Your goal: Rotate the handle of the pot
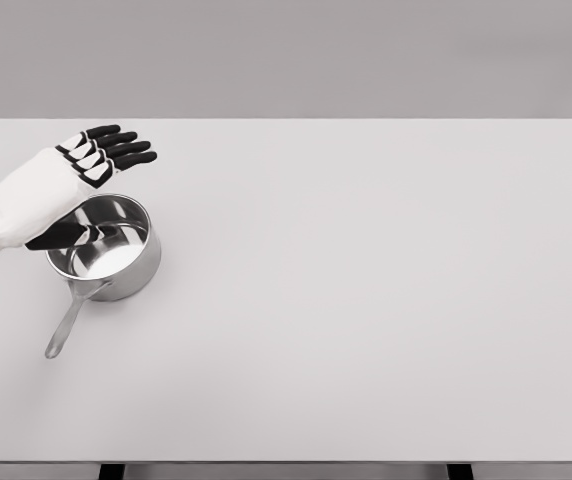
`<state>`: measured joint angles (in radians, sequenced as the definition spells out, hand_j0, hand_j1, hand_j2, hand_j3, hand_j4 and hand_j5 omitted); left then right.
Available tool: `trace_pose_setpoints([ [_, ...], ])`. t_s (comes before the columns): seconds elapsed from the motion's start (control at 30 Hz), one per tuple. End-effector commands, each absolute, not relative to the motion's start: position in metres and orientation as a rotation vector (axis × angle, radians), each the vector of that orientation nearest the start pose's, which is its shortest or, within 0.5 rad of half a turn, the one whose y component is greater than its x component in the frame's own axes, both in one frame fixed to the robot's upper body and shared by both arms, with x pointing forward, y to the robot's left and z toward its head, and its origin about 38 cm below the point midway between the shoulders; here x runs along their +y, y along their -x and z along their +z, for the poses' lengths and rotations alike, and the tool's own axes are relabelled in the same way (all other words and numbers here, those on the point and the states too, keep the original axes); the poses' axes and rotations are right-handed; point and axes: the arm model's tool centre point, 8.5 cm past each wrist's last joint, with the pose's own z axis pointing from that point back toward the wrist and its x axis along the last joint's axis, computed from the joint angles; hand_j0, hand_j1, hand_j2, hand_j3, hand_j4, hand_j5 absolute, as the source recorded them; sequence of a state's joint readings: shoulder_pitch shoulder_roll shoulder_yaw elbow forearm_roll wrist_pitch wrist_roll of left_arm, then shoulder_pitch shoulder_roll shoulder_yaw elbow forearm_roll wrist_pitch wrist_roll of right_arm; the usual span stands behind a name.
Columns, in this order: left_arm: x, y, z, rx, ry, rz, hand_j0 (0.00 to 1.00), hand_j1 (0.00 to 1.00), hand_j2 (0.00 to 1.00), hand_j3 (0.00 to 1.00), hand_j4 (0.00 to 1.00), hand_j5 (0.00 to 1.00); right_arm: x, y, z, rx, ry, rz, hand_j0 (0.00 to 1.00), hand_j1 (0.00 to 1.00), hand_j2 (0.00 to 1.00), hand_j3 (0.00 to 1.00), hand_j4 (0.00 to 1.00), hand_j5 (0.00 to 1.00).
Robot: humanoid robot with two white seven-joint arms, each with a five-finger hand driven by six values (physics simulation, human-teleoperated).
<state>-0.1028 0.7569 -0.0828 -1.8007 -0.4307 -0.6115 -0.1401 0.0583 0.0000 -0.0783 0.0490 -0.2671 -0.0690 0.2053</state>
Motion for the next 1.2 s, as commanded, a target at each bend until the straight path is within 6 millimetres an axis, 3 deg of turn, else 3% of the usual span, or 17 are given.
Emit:
trace_pose_setpoints([
  [0.0, 0.316, -0.346, 0.243, -1.998, -0.598, -1.605, 1.0, 1.0, 1.0, 1.0, 1.0, 1.0, -0.256, 0.043, -0.259, -0.012, -0.091, -0.346, 1.0, 1.0, 1.0, 1.0, 1.0, 1.0],
  [0.23, 0.325, -0.345, 0.247, -1.95, -0.621, -1.667, 1.0, 1.0, 1.0, 1.0, 1.0, 1.0, -0.256, 0.043, -0.259, -0.012, -0.091, -0.346, 1.0, 1.0, 1.0, 1.0, 1.0, 1.0],
  [0.43, 0.314, -0.336, 0.222, -1.872, -0.504, -1.771, 1.0, 1.0, 1.0, 1.0, 1.0, 1.0, -0.256, 0.043, -0.259, -0.012, -0.091, -0.346, 1.0, 1.0, 1.0, 1.0, 1.0, 1.0],
  [0.7, 0.307, -0.334, 0.215, -1.765, -0.382, -1.952, 1.0, 1.0, 1.0, 1.0, 1.0, 1.0, -0.256, 0.043, -0.259, -0.012, -0.091, -0.346, 1.0, 1.0, 1.0, 1.0, 1.0, 1.0],
  [1.17, 0.302, -0.319, 0.186, -1.653, -0.239, -2.039, 1.0, 1.0, 1.0, 1.0, 1.0, 1.0, -0.256, 0.043, -0.259, -0.012, -0.091, -0.346, 1.0, 1.0, 1.0, 1.0, 1.0, 1.0],
])
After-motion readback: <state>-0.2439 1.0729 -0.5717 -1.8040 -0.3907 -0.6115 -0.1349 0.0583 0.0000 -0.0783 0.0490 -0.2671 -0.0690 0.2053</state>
